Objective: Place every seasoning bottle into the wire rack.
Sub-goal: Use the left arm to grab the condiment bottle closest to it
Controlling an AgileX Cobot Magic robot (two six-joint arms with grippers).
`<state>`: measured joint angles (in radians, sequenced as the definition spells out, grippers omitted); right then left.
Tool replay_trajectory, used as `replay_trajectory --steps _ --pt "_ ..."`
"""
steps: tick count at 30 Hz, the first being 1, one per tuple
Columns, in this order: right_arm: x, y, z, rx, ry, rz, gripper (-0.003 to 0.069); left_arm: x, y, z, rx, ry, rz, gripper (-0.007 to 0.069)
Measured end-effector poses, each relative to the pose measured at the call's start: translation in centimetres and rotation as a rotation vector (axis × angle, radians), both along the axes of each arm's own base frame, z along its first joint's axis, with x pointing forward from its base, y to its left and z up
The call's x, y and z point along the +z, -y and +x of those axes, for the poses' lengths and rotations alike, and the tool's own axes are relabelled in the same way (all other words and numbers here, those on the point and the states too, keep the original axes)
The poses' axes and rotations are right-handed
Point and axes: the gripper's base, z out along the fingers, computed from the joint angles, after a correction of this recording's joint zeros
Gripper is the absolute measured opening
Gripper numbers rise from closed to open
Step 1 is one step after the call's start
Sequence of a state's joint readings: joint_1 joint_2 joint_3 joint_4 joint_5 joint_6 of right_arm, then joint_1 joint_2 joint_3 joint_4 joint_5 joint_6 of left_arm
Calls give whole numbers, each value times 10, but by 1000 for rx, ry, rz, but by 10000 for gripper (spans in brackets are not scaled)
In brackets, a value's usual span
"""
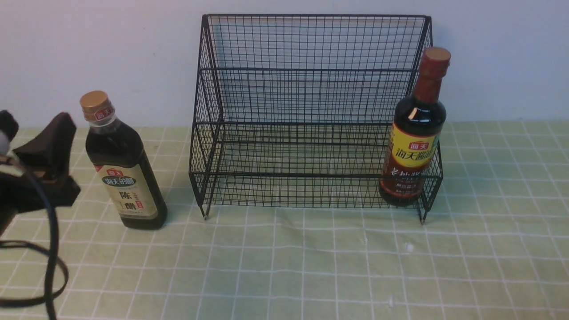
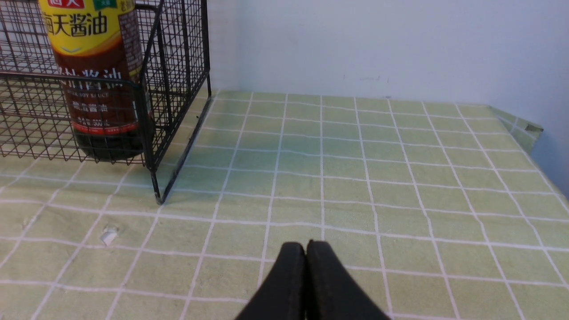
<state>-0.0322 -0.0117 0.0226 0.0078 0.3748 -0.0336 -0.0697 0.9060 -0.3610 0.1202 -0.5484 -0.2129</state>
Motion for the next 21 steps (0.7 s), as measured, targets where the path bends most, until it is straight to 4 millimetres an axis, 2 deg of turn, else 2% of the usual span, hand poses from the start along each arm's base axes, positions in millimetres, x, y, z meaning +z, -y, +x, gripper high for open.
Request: replay_trajectory --steps 3,13,16,21 --pt "0 0 0 0 0 0 -12 -3 2 27 -2 -47 5 589" --pt "0 0 0 0 0 0 -12 -19 6 94 11 -124 63 593" --pt "0 0 0 0 0 0 -12 -27 4 106 36 -154 71 592" --pt "0 0 0 0 0 0 -12 -40 1 114 72 -198 39 571"
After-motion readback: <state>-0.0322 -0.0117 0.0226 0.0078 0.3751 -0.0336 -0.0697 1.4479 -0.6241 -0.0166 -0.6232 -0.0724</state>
